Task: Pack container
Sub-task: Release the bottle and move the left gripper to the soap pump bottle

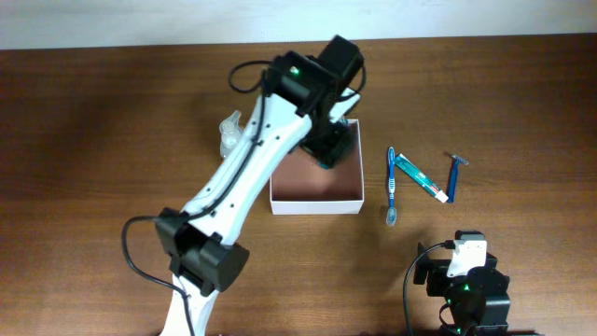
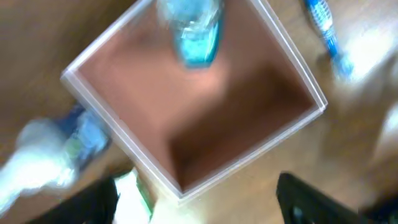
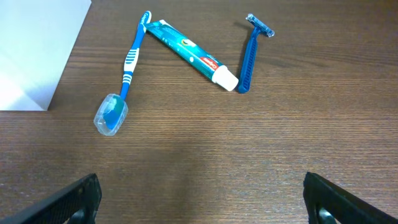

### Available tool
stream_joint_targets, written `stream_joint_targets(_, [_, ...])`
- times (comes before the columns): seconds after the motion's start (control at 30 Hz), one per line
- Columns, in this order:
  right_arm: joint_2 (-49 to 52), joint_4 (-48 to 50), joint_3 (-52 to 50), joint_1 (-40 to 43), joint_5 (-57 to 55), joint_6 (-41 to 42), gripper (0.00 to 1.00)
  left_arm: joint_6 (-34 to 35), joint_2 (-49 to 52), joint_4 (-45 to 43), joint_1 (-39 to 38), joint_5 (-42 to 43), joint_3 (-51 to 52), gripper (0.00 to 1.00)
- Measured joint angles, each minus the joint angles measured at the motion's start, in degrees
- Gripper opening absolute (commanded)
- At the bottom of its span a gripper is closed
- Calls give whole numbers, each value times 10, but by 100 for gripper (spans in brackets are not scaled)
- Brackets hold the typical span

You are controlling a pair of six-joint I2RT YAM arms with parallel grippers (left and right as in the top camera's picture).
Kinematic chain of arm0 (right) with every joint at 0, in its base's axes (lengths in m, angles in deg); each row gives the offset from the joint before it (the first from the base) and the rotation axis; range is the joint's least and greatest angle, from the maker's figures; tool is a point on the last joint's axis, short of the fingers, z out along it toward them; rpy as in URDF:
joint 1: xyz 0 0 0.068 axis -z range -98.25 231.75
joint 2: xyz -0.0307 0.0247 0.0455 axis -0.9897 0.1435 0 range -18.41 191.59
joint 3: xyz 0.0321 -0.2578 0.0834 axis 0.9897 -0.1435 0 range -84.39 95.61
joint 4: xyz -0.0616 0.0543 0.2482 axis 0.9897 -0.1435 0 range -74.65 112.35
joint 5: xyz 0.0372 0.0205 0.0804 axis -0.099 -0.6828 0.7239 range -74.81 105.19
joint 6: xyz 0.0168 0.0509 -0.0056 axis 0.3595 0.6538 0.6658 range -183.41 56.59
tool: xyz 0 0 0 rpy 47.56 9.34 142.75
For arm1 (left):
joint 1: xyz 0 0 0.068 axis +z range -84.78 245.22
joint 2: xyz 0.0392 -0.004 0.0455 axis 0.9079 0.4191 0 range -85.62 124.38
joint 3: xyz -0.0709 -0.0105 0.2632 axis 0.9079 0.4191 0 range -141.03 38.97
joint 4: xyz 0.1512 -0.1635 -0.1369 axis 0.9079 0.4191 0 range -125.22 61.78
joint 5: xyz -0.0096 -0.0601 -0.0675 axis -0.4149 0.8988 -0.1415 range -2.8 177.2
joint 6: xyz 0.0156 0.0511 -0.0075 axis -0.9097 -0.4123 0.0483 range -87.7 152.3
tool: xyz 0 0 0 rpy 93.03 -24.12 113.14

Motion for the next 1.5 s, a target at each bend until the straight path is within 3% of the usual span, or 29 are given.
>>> stream_joint_targets(0.03, [0, 0, 0, 0, 0, 0, 99, 2, 0, 13, 7, -9, -12, 93])
stream_joint_targets(0.53, [0, 0, 0, 0, 0, 0, 99, 44, 2, 10, 244, 2, -19, 93])
stream_joint_targets(0.73, [0, 0, 0, 0, 0, 0, 99, 32, 46, 7, 245, 18, -19, 89])
stream_joint_targets(0.97, [0, 0, 0, 0, 0, 0, 99, 26, 167, 17, 241, 25, -18, 73])
stream_joint_targets(1.2, [0, 0, 0, 0, 0, 0, 99, 23, 173, 17, 241, 31, -22, 59])
stream_joint_targets(1.5, [0, 0, 0, 0, 0, 0, 99, 23, 172, 20, 241, 41, -22, 58])
